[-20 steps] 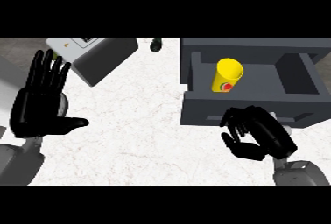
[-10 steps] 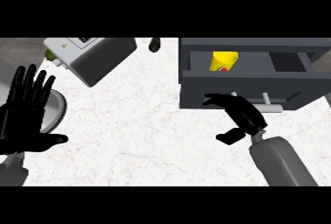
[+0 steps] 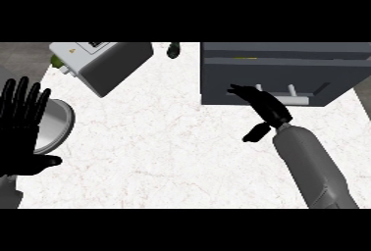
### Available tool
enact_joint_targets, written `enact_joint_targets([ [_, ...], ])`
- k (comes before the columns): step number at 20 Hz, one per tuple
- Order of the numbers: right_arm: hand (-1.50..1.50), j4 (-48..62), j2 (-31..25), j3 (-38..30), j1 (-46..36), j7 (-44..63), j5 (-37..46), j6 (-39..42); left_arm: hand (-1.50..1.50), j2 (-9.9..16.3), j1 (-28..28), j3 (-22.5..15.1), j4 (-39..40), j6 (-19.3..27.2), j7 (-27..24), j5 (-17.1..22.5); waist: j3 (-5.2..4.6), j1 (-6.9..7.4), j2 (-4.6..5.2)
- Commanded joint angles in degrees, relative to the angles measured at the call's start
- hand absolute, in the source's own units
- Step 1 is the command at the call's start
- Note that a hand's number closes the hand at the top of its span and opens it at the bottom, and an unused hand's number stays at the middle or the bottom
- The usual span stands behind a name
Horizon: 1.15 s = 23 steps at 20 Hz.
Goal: Pick up the cup, place it into the drawer and close the drawer
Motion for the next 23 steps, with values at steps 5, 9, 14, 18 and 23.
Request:
enact_joint_targets([
  [5,-1.50,23.0,-3.4,-6.1,-15.0,-7.6,-0.8,0.5,-1.50,-1.4,-5.8,1.1,4.4,-1.6,1.7,-1.0,0.23,1.34,0.98],
  [9,-1.50,27.9,-5.6,-8.2,-18.3,-9.1,-1.3,0.6,-1.50,-2.9,-1.8,-0.1,2.6,-2.9,-0.7,-2.7,0.28,2.69,1.31],
  [14,-1.50,31.2,-6.2,-8.9,-20.0,-9.6,-1.0,-0.4,-1.50,-1.6,-2.3,0.6,1.2,-3.2,1.3,-2.2,0.35,3.94,1.68],
  [18,-1.50,32.3,-8.5,-9.4,-23.2,-9.0,-1.2,1.9,-1.50,-2.0,-3.5,0.4,3.9,-4.2,0.2,-3.5,0.31,4.35,2.16],
  [23,-1.50,33.6,-9.7,-9.6,-24.6,-9.6,-1.2,3.4,-1.50,-2.1,-3.1,0.9,4.1,-4.9,-0.5,-3.7,0.27,4.16,1.95],
])
